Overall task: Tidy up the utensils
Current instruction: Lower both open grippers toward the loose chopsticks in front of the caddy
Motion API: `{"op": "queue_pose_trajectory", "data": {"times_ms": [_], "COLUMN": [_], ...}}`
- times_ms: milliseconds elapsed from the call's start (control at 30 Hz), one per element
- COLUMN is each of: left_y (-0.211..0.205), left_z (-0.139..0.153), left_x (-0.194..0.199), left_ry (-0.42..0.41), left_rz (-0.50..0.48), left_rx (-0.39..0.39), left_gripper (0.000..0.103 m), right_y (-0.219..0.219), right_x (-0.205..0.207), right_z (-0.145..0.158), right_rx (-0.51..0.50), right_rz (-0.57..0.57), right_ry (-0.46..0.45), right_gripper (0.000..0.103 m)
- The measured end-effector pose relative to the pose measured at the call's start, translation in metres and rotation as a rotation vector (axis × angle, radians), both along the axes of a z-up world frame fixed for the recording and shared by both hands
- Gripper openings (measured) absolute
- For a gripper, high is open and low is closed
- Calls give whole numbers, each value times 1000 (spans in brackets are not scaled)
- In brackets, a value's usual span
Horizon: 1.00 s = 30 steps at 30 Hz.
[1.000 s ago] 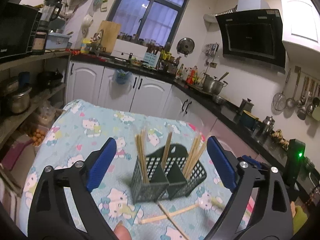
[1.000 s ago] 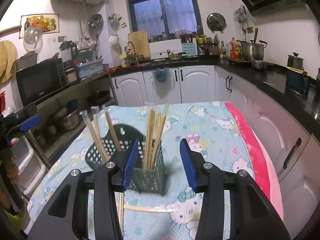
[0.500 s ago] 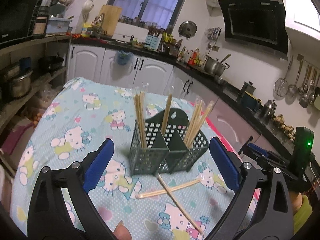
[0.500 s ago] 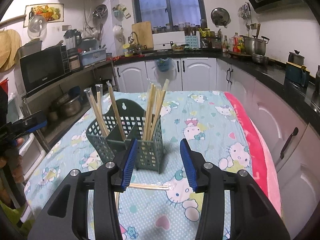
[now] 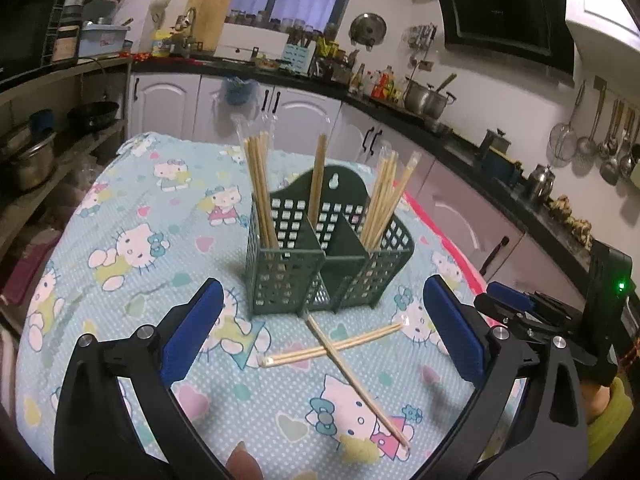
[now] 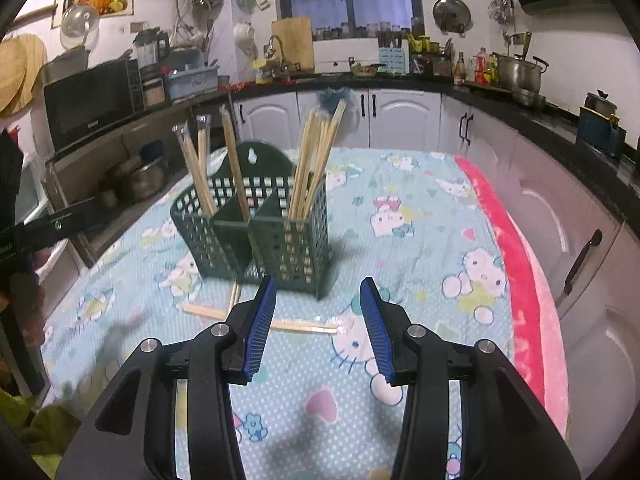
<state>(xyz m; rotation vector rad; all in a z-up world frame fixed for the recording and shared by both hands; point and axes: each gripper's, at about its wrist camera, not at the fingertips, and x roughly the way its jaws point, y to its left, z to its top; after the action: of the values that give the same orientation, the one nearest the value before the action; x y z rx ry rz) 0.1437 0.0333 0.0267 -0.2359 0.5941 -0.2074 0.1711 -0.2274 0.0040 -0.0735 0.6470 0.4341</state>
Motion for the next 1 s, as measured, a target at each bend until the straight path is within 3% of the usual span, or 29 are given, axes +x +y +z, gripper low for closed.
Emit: {"op": "queue_pose_trajectory", "data": {"times_ms": [533, 733, 867, 1000], "left_y": [-36, -38, -35, -36], "left_z": [-57, -85, -98, -105], "left_x": [35, 63, 79, 91], "left_ry": [168, 266, 320, 337], "left_rz": [-56, -25, 8, 29], "left_rx": [25, 4, -31, -19], "left_gripper": [92, 71, 66, 63], "right_y": [-6, -1, 4, 6], "right_x": [20, 41, 56, 69], "right_z": [-57, -69, -78, -88], "right_rx": [-52, -19, -4, 0], "right_rz": [-17, -4, 0, -14], "right_ry": [129, 185, 227, 256], "right_gripper": [41, 33, 30, 29]}}
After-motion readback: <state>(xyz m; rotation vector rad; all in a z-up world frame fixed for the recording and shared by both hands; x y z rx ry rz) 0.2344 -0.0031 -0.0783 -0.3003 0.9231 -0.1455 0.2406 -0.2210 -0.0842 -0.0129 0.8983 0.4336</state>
